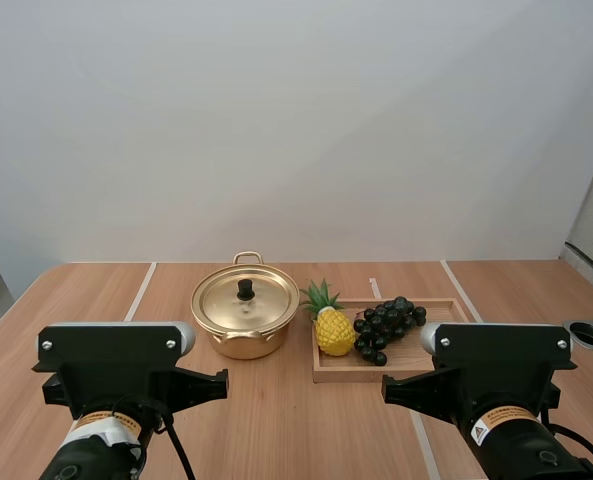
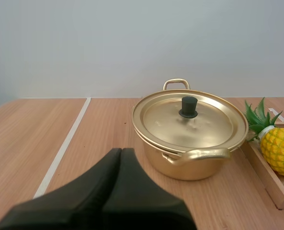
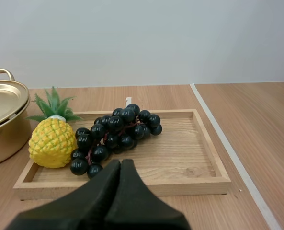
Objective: Open the pot, put the grape inside, and close it
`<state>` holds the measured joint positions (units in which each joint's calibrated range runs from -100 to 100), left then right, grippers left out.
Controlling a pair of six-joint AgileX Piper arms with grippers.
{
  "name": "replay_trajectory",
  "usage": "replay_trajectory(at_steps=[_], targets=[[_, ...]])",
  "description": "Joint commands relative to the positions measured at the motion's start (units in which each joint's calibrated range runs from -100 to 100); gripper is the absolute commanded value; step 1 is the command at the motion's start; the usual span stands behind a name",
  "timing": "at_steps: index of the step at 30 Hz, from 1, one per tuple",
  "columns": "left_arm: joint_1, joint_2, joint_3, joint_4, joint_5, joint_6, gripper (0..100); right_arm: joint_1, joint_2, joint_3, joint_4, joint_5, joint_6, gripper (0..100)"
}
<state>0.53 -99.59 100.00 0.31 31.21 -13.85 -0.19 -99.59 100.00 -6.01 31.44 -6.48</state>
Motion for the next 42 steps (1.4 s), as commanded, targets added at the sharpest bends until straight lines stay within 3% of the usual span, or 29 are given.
replay_trajectory(at_steps=[1,35,42], targets=[[0.09,-0.4,0.0,0.9,-1.7,0.2,0,-0.2,-0.4,0.0,0.1,0.0,-0.3,0],[0.09,-0.4,0.0,1.0,-1.9,0.8,0,-0.2,-0.4,0.0,-2.6,0.0,-0.3,0],[0.09,-0.4,-8.2,0.8,-1.9,0.8,0,-0.2,-0.4,-3.1,-3.4,-14.3,-0.3,0]])
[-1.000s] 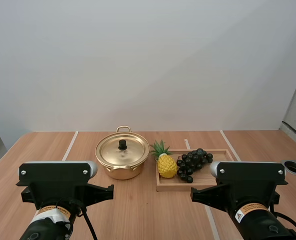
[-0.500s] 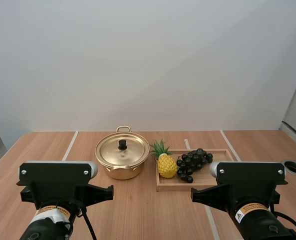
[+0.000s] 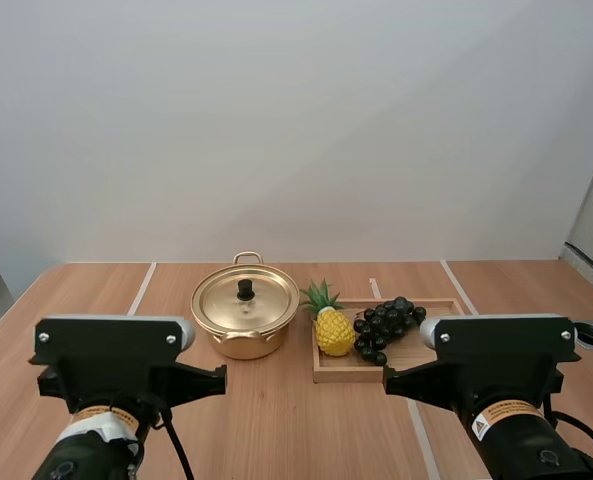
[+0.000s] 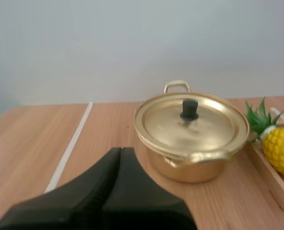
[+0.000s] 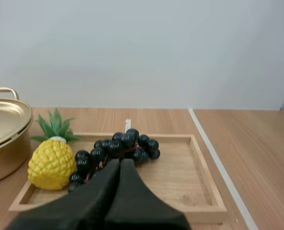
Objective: Open the pot, put the grape inside, and close it
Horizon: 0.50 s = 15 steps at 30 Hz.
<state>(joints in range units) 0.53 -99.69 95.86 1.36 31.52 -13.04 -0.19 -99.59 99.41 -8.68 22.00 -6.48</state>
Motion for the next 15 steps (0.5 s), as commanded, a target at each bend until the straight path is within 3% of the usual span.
replay_trajectory(at_steps=[1,10,15], targets=[[0.09,-0.3,-6.6,-0.2,-2.1,0.0,0,-0.2,-0.4,-5.0,-0.7,-4.8,-0.3,0],[0.09,-0.3,-28.7,0.2,-1.6,0.0,0,-0.2,-0.4,-27.8,-0.9,-3.2,-0.3,0],[0.09,-0.3,-38.5,0.2,1.4,0.8,0,-0.2,-0.4,-35.6,-1.5,-2.8,-0.3,0]])
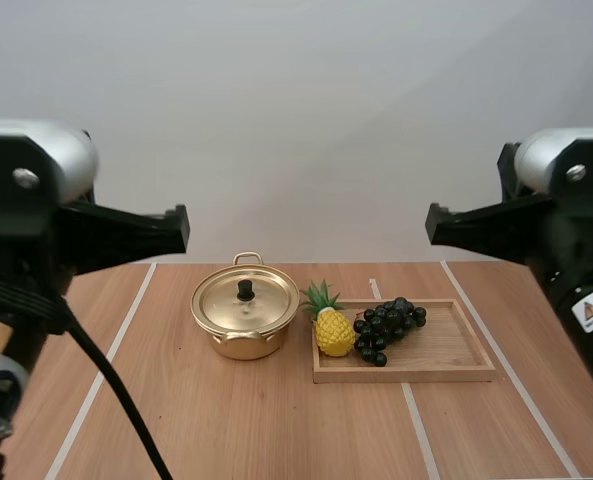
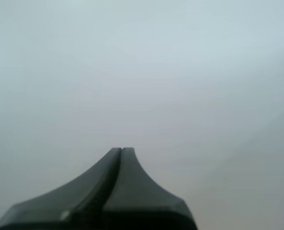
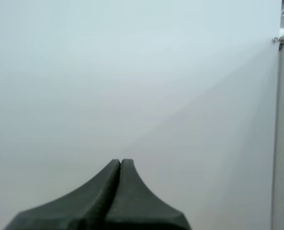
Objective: Open the pot, put the grape inside, and close it
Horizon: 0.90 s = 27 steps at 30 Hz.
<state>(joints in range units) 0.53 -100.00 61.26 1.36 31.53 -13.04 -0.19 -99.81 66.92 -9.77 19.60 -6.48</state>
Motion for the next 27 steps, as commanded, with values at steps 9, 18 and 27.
replay_trajectory(at_steps=[9,18,27], targets=[[0.09,3.0,-12.7,0.2,5.0,1.8,0,-0.2,1.5,-9.7,-0.4,-2.2,-0.6,0],[0.09,22.9,-22.0,0.2,-0.5,2.8,0,-0.2,21.7,-25.8,-0.4,2.3,-0.6,0],[0.09,42.2,-34.3,0.2,-0.1,2.8,0,-0.2,42.3,-41.5,-0.4,7.4,-0.6,0]])
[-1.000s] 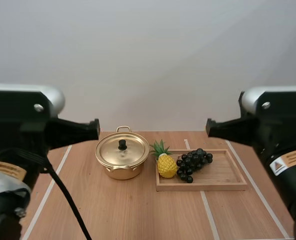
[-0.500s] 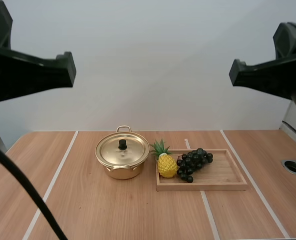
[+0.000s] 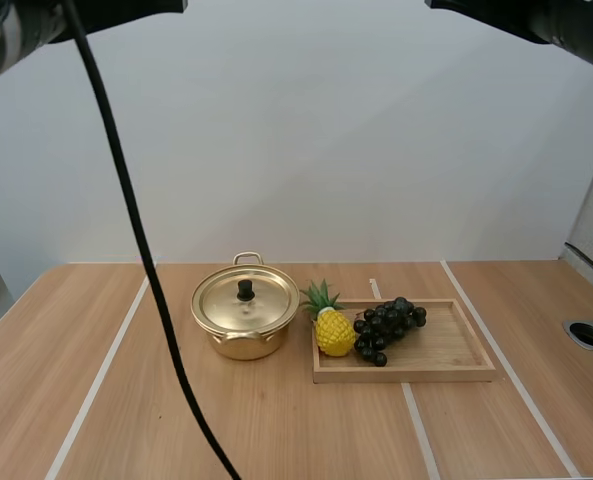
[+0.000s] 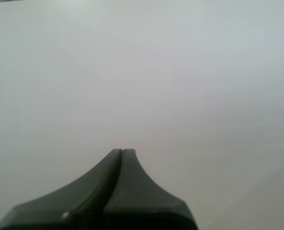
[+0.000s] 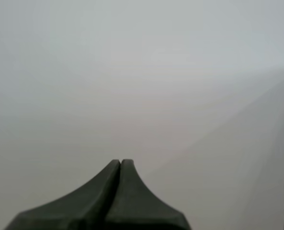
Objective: Open the pot, put the grape inside, and close it
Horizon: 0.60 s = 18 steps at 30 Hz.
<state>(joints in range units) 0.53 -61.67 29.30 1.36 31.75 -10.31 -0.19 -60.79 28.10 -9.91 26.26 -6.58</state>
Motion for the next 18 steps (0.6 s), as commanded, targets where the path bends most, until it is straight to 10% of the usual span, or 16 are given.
replay_trajectory(at_steps=[1,13,18], targets=[[0.09,5.5,-3.3,0.2,-0.3,0.1,0,-0.2,4.5,-3.6,-0.2,0.7,-0.5,0],[0.09,11.3,-5.7,0.2,-2.1,0.1,10,-0.2,8.0,-5.1,-0.2,0.9,0.3,0],[0.09,11.3,-5.7,0.2,-1.0,0.0,68,-0.2,8.0,-5.1,-0.2,2.2,5.4,85]])
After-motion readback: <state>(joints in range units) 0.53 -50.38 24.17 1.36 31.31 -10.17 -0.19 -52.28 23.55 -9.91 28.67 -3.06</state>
